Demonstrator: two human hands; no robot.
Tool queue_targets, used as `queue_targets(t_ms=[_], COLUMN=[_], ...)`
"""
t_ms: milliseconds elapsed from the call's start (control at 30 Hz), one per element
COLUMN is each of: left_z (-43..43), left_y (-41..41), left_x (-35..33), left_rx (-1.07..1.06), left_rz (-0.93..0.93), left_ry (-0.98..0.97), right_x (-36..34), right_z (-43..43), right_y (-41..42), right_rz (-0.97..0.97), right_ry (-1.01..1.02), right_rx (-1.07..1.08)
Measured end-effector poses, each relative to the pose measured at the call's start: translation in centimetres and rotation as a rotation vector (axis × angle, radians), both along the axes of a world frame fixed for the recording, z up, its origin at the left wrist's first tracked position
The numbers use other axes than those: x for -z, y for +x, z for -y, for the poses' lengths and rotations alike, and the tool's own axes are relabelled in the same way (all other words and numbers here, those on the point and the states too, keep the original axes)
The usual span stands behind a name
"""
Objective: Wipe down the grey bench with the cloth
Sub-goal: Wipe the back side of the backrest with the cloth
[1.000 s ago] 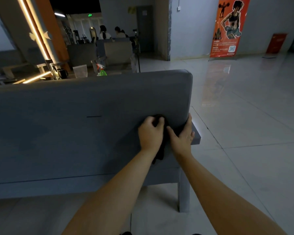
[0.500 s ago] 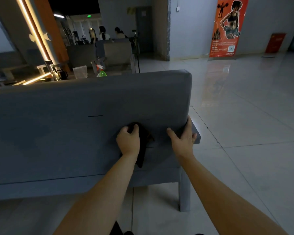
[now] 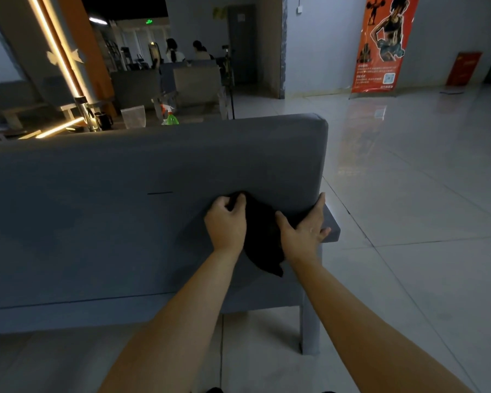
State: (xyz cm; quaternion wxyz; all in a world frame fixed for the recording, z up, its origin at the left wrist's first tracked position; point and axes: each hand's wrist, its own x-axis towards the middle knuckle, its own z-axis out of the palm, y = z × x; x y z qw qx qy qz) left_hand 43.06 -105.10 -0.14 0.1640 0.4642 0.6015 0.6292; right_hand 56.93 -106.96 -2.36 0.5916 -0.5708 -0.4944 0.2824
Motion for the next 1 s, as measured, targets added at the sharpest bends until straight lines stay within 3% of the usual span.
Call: queue_targets(t_ms=[267,533,833,933,1000], left_z=[1.0,0.4,1.1,3.7,5.6], left_y=[0.0,5.6,-0.6,-1.7,-2.7], left_x=[0.7,-1.0,1.5,1.4,0.7], left_rx=[-0.059,0.098,-0.052,0.035,0.121], left_rz=[0.043,-0.151,0.109,0.226,0.239], left_ry=[-0.016,-0.016,-0.140,-0.156,-0.165], right_x=[-0.3,0.2,1.9,2.1,0.8], right_z=[-0.2,0.3,2.6,4.9,5.6], right_y=[0.9,1.2,-0.2,-2.4,-4.4], right_rz=[-0.087,-0.082,0.066,0.096,0.081], right_ry=[-0.053,-0.044,0.018,0.209,0.215], right_rx=[-0.073,-0.096,0.035,0.101,-0.038])
